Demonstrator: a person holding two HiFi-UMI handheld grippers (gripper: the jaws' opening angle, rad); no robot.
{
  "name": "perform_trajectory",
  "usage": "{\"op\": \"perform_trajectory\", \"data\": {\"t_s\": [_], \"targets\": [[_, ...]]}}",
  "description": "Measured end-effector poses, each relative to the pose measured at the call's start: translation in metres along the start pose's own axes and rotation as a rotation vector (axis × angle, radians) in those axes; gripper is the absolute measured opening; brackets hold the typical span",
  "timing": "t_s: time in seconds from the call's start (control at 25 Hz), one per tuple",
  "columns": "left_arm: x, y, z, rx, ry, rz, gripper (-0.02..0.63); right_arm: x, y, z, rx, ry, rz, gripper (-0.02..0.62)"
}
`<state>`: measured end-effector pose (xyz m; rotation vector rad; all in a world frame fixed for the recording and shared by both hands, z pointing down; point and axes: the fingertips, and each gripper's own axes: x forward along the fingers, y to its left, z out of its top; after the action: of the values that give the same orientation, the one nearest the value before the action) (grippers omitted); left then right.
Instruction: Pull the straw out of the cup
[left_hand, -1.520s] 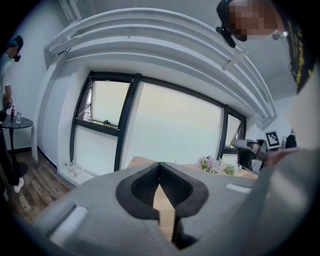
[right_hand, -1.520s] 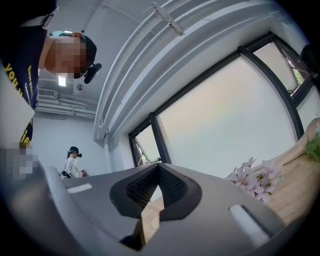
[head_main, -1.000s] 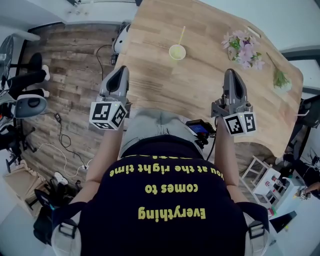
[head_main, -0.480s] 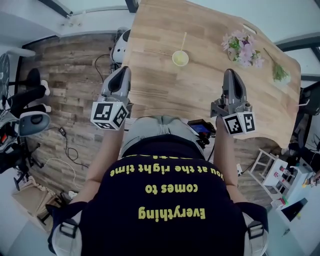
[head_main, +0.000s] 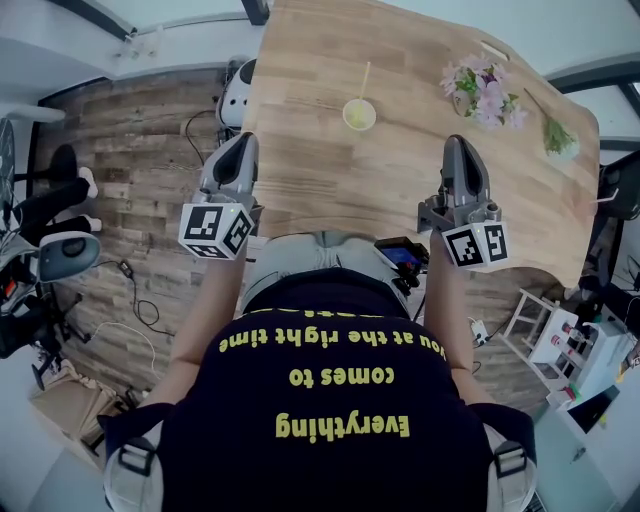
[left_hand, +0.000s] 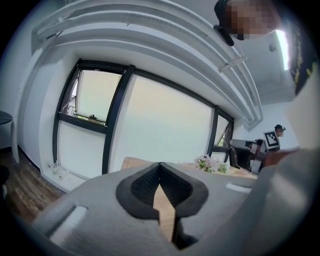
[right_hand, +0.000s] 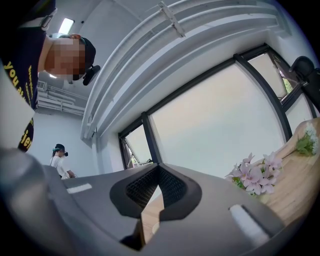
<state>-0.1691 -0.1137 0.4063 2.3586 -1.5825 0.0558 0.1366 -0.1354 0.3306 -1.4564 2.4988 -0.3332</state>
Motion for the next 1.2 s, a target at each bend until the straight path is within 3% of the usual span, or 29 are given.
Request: {"op": "perform_trajectory", "data": {"t_s": [0.56, 0.84, 1.2], "targets": [[0.002, -0.014, 0.004, -0.025, -0.018, 0.082, 0.002, 0.03, -0.018, 0.009, 0.016, 0.044, 0.104, 0.005], [0.003, -0.005, 0.001, -0.033, -0.016, 0.12, 0.002, 0.054, -0.02, -0.011, 0.052, 0.103, 0.158, 0.006], [0.007, 0.005, 0.001, -0.039, -0.015, 0.144, 0.002, 0.093, -0.017, -0.055, 0.073, 0.219, 0.224, 0.063]]}}
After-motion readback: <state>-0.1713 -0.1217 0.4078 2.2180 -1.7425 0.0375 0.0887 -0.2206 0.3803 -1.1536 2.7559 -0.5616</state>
